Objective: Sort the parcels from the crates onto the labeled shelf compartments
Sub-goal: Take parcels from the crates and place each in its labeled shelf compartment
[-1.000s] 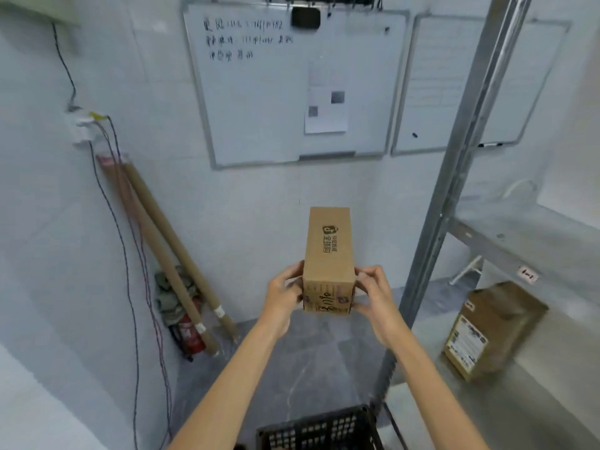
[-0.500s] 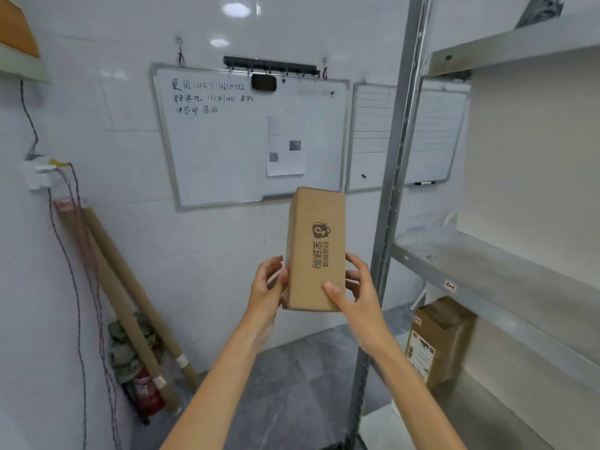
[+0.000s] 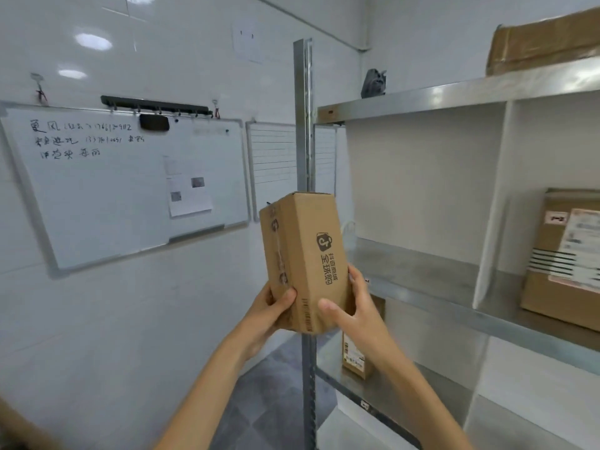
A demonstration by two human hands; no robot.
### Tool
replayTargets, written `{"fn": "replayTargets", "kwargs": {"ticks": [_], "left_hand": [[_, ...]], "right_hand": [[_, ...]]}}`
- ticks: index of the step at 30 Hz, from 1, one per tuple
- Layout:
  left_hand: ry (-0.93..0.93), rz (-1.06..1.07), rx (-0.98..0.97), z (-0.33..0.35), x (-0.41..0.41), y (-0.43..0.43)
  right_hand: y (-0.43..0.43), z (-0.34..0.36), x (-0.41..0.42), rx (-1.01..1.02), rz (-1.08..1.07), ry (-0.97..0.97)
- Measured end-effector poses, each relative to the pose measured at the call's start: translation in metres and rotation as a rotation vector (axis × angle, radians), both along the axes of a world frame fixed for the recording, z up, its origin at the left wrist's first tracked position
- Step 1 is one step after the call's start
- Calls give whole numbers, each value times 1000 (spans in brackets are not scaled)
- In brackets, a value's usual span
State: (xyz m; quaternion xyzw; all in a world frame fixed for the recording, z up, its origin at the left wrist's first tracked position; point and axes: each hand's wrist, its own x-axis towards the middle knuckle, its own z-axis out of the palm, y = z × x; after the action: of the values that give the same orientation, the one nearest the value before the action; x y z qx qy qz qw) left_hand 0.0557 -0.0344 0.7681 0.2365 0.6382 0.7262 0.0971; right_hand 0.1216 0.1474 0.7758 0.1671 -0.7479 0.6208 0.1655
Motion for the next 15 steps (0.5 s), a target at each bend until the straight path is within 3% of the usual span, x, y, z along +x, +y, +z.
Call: {"fn": "replayTargets", "kwargs": {"ticks": [7, 10, 15], "left_hand": [[15, -10, -50, -2, 28, 73], [39, -173, -68, 2, 44, 95], [24, -423, -60, 11, 70, 129]], "right_hand": [[31, 6, 51, 129, -485, -66], [57, 7, 79, 67, -551, -46], [99, 11, 127, -93, -462, -50]]}}
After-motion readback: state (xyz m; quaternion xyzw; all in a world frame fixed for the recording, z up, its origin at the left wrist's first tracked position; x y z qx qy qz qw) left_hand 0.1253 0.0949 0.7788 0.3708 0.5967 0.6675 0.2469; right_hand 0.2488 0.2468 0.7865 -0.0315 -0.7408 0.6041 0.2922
